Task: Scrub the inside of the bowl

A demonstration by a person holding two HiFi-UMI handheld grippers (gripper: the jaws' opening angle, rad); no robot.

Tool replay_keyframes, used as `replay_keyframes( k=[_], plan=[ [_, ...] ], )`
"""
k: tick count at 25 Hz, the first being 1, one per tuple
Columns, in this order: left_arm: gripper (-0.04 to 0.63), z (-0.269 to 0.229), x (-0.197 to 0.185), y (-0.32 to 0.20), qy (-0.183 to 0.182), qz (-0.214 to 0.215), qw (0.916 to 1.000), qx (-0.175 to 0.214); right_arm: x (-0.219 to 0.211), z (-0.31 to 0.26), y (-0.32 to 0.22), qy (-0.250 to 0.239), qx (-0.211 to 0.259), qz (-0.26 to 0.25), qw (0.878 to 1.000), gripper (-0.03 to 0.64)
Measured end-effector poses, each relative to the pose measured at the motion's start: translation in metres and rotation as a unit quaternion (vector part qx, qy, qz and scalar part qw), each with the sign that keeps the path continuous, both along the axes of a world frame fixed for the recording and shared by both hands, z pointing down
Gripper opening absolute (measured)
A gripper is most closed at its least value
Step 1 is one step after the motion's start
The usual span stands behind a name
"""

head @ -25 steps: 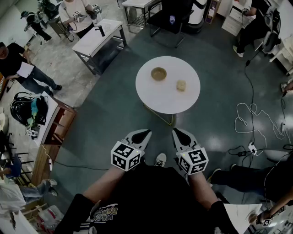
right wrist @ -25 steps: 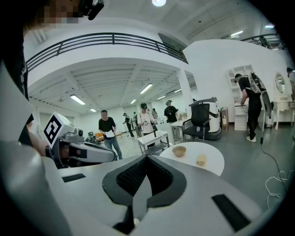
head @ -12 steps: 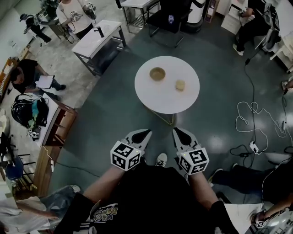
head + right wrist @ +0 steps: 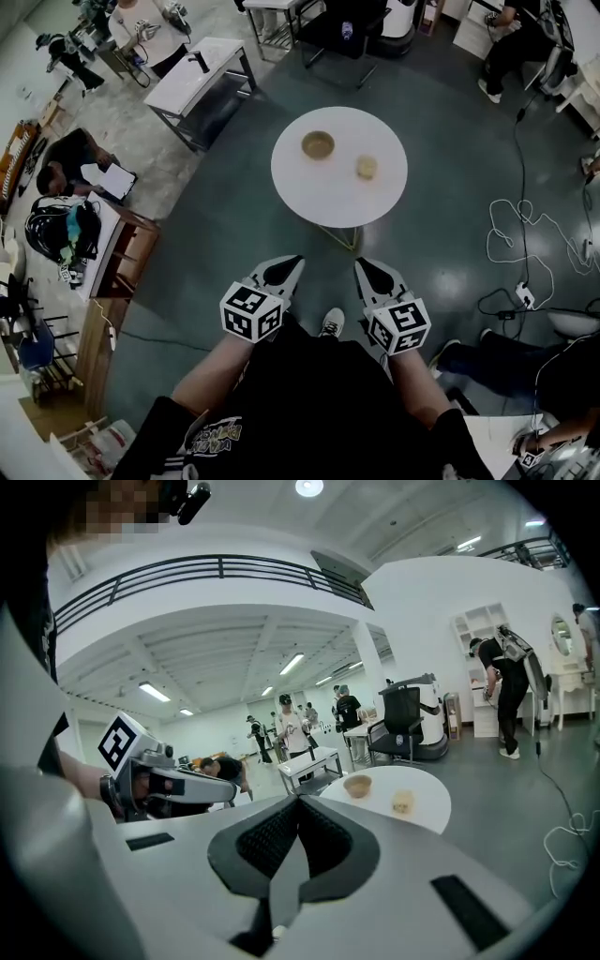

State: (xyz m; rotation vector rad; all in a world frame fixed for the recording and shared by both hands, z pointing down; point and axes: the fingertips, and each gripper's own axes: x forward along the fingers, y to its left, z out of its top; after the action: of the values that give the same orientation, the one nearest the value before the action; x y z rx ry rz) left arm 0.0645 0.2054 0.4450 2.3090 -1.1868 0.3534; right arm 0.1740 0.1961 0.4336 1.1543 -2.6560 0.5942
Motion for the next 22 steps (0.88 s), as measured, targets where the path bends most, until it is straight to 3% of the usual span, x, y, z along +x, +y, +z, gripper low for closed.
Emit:
replay_keyframes(
  k=[7, 22],
  plan=[
    [0.006, 0.001, -0.021, -0.03, -0.001, 0.004, 1.0, 0.004, -0.007, 0.003, -0.02, 0.005, -0.002, 0.024, 1.0, 0.02],
    [0.006, 0.013, -0.124, -0.125, -0.005, 0.087, 0.9962, 0.001, -0.087, 0.007, -0.102, 0.014, -0.003, 0.148, 0.989, 0.02]
  ],
)
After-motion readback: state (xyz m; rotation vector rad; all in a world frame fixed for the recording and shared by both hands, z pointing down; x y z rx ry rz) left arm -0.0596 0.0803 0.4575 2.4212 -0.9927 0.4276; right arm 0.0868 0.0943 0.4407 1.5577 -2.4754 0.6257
